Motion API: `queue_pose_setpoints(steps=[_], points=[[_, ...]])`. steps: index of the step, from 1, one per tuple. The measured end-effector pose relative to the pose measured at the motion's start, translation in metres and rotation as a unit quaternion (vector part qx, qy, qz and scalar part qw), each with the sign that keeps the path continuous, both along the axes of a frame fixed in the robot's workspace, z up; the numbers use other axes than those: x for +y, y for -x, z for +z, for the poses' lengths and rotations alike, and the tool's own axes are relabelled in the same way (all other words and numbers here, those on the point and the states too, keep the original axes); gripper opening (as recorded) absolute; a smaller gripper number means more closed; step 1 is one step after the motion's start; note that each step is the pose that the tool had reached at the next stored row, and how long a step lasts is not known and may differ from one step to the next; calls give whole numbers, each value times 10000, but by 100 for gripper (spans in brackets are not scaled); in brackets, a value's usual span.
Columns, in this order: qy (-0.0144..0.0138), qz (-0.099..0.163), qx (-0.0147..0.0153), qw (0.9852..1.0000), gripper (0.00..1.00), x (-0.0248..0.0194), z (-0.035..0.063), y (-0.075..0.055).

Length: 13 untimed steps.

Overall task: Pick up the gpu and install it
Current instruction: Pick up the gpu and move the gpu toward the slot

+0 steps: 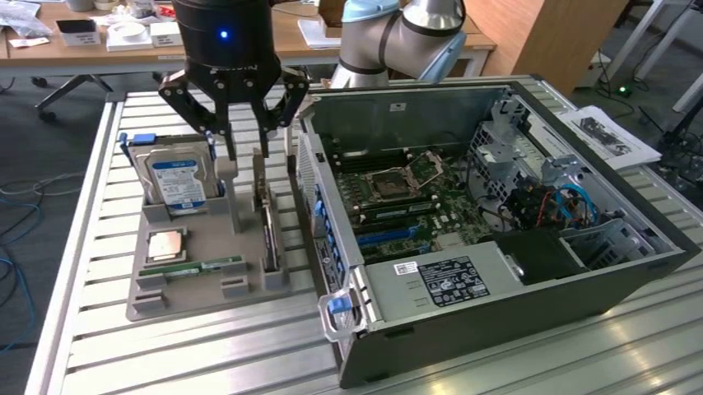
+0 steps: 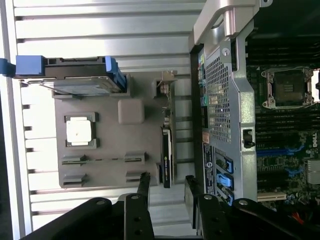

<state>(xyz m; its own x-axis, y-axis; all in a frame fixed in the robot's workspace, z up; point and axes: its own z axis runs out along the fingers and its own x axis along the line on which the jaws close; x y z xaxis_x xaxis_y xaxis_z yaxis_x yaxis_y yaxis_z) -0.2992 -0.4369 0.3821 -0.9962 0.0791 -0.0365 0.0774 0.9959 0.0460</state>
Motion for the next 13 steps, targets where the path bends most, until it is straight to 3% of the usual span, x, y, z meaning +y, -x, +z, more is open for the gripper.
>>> queue_pose_setpoints(steps=[13], points=[[0, 0, -1, 10000, 42, 0, -236, 0]])
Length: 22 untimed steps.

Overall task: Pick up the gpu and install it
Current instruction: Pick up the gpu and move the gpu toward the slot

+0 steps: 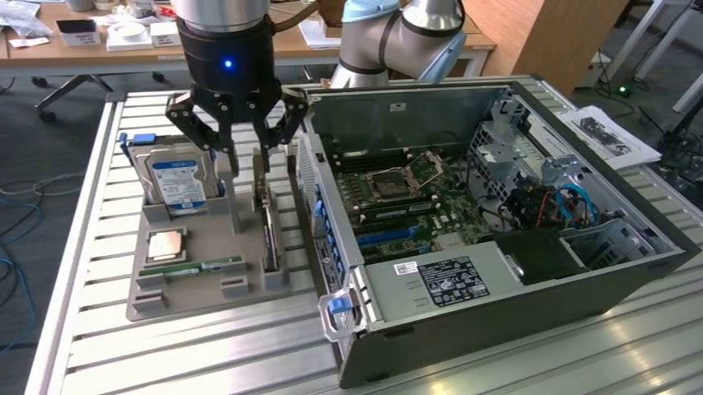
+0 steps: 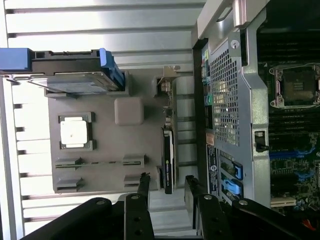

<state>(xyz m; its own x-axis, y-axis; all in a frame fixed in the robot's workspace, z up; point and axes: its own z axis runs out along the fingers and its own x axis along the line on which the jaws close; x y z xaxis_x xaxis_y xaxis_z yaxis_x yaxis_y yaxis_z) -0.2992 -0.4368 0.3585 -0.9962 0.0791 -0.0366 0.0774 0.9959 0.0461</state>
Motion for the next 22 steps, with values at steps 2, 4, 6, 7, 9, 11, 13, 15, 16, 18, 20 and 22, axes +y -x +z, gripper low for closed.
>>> queue_pose_setpoints(steps=[2, 4, 6, 7, 9, 11, 13, 15, 16, 18, 20, 22], points=[[0, 0, 0, 10000, 42, 0, -38, 0], [0, 0, 0, 10000, 42, 0, -73, 0], [0, 0, 1, 10000, 42, 0, -108, 0], [0, 0, 1, 10000, 42, 0, -127, 0], [0, 0, 0, 10000, 42, 1, -164, 0], [0, 0, 0, 10000, 42, 2, -200, 0], [0, 0, 0, 10000, 42, 3, -236, 0], [1, 0, 1, 10000, 42, 4, -273, 0], [0, 0, 1, 10000, 42, 5, -291, 0], [0, 0, 0, 10000, 42, 7, -328, 0], [0, 0, 0, 10000, 42, 8, -364, 0], [0, 0, 0, 10000, 42, 9, -399, 0]])
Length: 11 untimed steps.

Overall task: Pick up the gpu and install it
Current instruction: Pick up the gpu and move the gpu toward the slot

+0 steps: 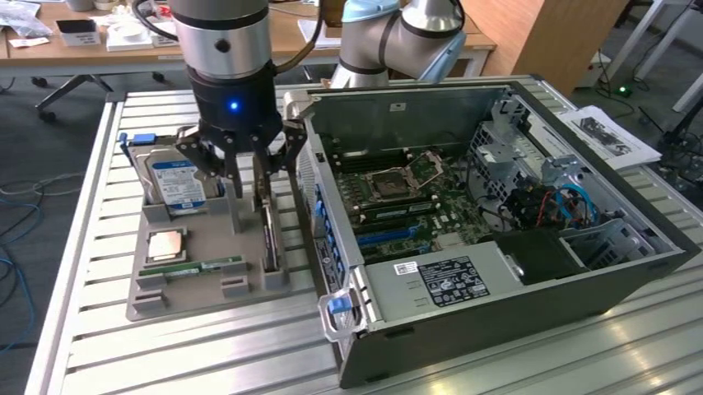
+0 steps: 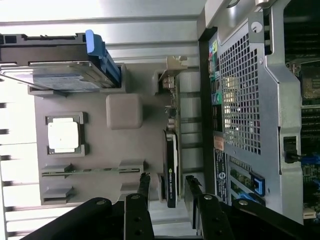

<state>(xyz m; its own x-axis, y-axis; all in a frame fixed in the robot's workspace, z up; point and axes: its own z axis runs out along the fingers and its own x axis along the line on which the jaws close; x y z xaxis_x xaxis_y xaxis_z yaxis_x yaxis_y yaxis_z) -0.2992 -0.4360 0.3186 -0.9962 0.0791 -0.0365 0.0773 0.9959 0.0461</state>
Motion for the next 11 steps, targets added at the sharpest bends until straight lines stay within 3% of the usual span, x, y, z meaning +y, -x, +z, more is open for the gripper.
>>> queue_pose_setpoints(steps=[11], points=[[0, 0, 0, 10000, 42, 0, -35, -41]])
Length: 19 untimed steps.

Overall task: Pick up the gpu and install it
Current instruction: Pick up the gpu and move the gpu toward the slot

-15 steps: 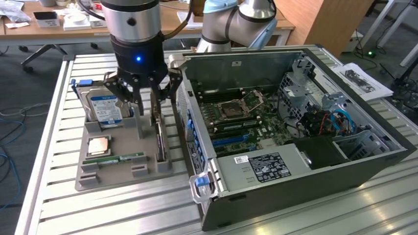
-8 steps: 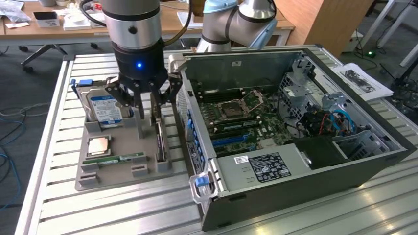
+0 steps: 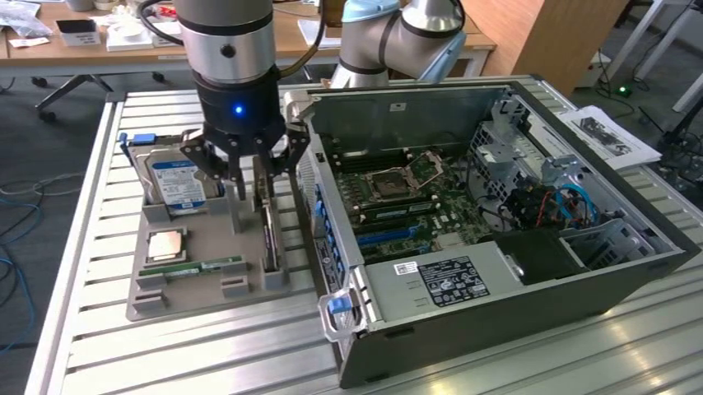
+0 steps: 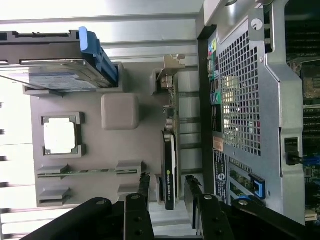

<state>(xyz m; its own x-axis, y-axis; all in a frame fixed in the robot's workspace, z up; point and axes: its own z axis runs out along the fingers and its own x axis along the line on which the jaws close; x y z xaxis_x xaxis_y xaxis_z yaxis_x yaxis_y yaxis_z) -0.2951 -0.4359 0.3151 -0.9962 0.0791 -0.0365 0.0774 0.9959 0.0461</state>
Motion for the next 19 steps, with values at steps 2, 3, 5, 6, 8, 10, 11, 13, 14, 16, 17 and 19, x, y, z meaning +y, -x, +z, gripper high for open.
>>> queue_pose_setpoints(steps=[2, 3, 5, 6, 8, 10, 11, 13, 14, 16, 17, 19], points=[[0, 0, 0, 10000, 42, 0, -1, -16], [0, 0, 0, 10000, 42, 0, -1, -16], [0, -1, 0, 10000, 42, 0, -1, -16], [0, 0, 0, 10000, 42, 0, -3, -17], [0, 0, 0, 10000, 42, 0, -30, -17], [0, 0, 0, 10000, 42, 0, -65, -17], [0, 0, 0, 10000, 42, 0, -83, -17], [0, 0, 0, 10000, 42, 0, -119, -17], [0, 0, 0, 10000, 42, 0, -137, -17], [1, 0, 0, 10000, 42, 0, -173, -17], [1, 0, 1, 10000, 42, 0, -192, -17], [0, 0, 0, 10000, 42, 0, -221, -17]])
